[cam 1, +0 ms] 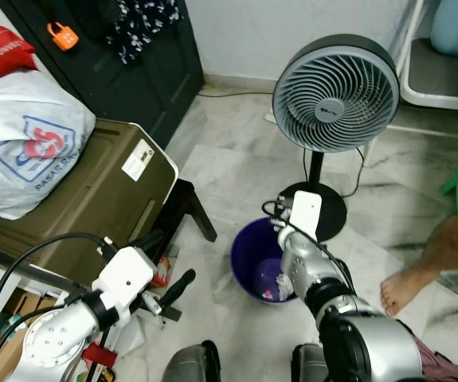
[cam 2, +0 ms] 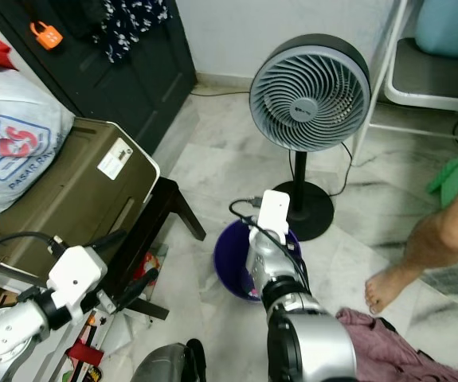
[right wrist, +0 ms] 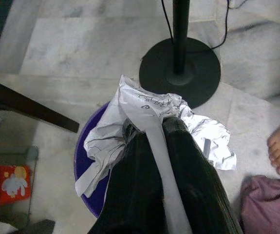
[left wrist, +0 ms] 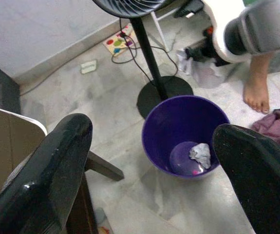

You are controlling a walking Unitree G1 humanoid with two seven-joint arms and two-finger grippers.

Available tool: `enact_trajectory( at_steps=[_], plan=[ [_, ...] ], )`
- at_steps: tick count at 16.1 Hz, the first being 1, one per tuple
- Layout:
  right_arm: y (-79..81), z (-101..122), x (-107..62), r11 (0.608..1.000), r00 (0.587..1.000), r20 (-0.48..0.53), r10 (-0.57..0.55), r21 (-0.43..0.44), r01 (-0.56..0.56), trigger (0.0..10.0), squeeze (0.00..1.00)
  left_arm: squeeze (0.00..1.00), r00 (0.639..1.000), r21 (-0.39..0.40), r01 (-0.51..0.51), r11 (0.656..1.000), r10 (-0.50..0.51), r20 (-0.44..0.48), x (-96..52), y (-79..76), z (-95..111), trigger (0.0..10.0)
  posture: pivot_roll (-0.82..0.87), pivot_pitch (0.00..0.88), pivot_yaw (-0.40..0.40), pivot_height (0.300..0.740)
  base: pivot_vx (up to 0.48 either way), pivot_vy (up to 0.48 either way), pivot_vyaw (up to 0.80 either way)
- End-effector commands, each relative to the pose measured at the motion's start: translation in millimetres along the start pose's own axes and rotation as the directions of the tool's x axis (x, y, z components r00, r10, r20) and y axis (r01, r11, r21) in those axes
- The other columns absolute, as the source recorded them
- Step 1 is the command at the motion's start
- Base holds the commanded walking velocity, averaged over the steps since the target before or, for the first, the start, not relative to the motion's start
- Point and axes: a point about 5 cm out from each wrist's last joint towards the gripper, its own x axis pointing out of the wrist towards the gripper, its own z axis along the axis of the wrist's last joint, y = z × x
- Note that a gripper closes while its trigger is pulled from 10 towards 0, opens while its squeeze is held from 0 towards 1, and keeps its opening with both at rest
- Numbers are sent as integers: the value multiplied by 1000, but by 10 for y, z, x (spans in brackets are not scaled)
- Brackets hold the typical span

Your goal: Clean up the room

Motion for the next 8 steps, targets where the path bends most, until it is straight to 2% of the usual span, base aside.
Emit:
enact_trajectory(
  at_steps=[1,5,8],
  plan=[
    [142,-35,-38,999,999,-23,33,9,-33,10000,0,0,999,8,-5,1000,5,-33,-67,34,-20,10000,135,224,201,740,0,0,0],
    [275,63,-56,998,998,1,69,11,-69,10000,0,0,999,8,-9,1000,9,-48,-110,34,-19,10000,161,235,209,740,0,0,0],
    [289,75,-56,997,997,2,72,12,-72,10000,0,0,998,7,-13,1000,13,-61,-130,31,-37,10000,173,244,210,740,0,0,0]
  ],
)
